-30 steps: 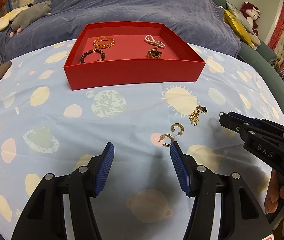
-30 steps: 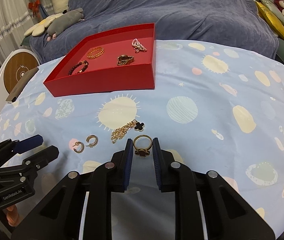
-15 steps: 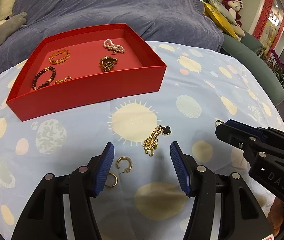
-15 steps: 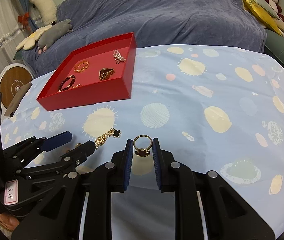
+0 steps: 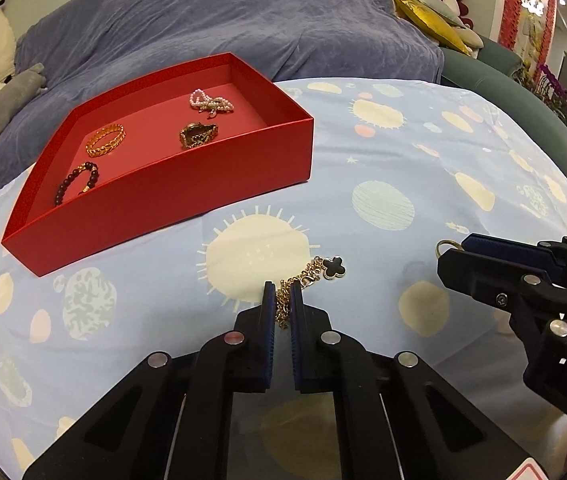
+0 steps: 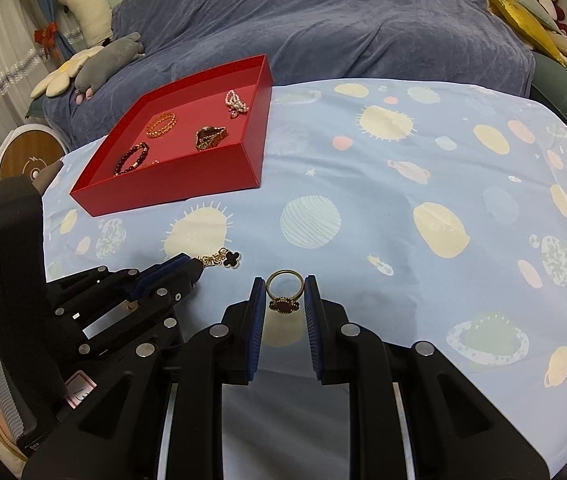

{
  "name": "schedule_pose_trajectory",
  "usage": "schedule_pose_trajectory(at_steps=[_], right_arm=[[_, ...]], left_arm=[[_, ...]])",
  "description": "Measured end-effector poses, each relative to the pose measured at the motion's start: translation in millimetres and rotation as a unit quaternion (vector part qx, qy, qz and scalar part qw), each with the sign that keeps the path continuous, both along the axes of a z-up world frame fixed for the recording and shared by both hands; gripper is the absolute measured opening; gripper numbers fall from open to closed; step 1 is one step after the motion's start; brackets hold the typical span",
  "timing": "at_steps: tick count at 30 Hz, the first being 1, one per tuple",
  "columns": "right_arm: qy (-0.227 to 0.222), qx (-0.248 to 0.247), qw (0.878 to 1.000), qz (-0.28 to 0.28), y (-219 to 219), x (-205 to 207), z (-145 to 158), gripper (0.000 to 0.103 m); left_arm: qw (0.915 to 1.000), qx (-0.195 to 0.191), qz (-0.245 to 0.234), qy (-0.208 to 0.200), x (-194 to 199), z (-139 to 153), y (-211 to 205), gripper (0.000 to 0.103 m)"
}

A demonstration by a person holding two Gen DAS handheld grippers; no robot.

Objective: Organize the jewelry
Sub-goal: 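Grasp the clover-pendant chain with the left gripper while the right gripper carries the ring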

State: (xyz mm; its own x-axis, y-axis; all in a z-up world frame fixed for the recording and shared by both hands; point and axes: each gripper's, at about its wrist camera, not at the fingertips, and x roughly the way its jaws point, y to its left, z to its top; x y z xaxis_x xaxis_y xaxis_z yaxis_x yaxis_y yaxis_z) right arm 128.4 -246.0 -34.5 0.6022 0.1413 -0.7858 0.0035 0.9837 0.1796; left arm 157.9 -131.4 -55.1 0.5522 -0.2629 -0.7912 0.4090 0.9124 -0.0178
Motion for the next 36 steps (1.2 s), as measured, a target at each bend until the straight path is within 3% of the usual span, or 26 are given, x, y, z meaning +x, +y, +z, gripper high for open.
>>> schedule_pose_trajectory(at_steps=[20, 25, 30, 36], right_arm=[[-0.029, 0.032, 0.999, 0.007, 10.1, -0.6, 40.0, 0.019], [-0.059, 0.026, 0.997, 0.034, 27.6, 22.5, 78.2, 0.019], [-0.079, 0.032, 0.995, 0.053, 39.6, 63.6, 108.8, 0.019], [-0.073, 0.045, 0.994, 0.069, 57.6, 123.7, 115.2, 0.019]], left_arm=[[0.9926, -0.103, 0.054, -0.034, -4.2, 97.5, 74.8, 0.004], [0.9883, -0.123, 0.080, -0.042, 10.4, 127.7, 102.8, 0.004], [0.9862, -0.117, 0.093, -0.071, 42.3, 165.0, 119.9, 0.004], [0.9830, -0.122, 0.107, -0.086, 95.5, 182.5, 125.4, 0.004]])
